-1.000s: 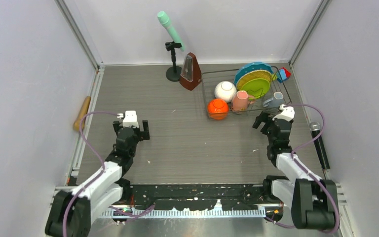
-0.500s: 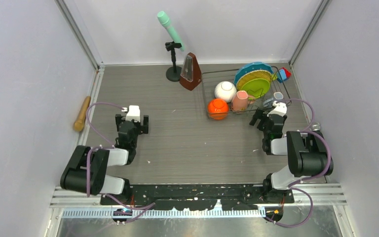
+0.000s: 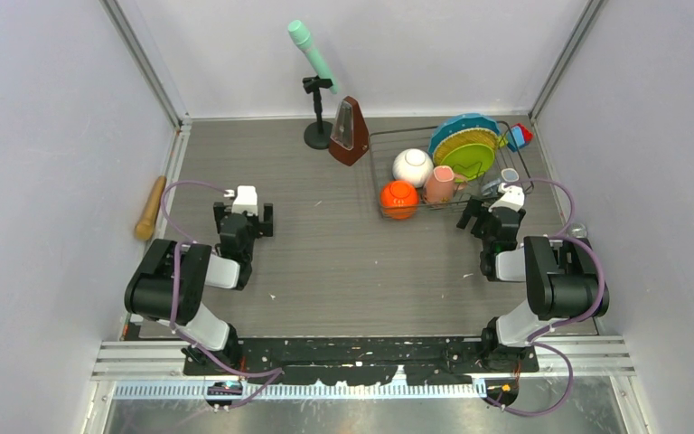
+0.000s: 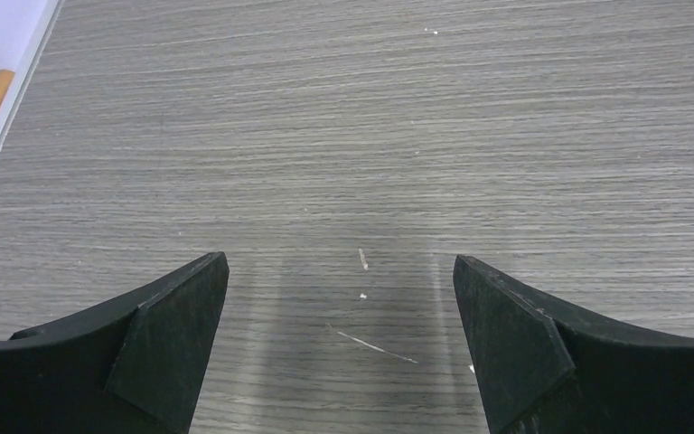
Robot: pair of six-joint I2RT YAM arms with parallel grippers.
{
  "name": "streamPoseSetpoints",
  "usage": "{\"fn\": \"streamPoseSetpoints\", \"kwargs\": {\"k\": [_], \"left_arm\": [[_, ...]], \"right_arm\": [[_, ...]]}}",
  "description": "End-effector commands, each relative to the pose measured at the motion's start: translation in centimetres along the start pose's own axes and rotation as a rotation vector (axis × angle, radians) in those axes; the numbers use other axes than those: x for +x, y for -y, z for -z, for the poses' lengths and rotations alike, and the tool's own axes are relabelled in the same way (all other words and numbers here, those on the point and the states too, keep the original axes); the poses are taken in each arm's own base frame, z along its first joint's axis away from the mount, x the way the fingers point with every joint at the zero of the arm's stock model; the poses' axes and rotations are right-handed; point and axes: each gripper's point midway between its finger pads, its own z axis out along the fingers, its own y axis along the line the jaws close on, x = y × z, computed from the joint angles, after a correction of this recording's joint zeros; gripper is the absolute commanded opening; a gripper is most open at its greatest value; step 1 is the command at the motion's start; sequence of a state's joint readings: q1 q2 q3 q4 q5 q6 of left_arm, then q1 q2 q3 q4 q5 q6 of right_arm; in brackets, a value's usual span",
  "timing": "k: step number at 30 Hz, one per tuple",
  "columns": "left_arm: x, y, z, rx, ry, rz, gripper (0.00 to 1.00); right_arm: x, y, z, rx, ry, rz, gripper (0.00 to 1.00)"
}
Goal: Load the mixed dishes into the dish rack
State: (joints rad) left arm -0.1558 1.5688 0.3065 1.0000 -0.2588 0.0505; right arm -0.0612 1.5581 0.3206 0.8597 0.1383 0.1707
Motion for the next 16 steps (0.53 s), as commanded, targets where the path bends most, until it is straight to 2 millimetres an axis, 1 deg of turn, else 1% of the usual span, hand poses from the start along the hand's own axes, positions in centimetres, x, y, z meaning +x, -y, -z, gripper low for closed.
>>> {"fn": "streamPoseSetpoints", "kwargs": {"k": [1, 16], "left_arm": [[-1.98, -0.69, -0.40, -0.033, 0.059, 0.034, 0.99], [-1.86, -0.69, -0.63, -0.017, 0.043, 0.041, 0.99]], "right_arm": [[-3.96, -0.63, -0.74, -0.018, 0.126, -0.011, 1.00], [-3.95, -0.65, -0.77, -0.019, 0.125, -0.011, 1.00]]}}
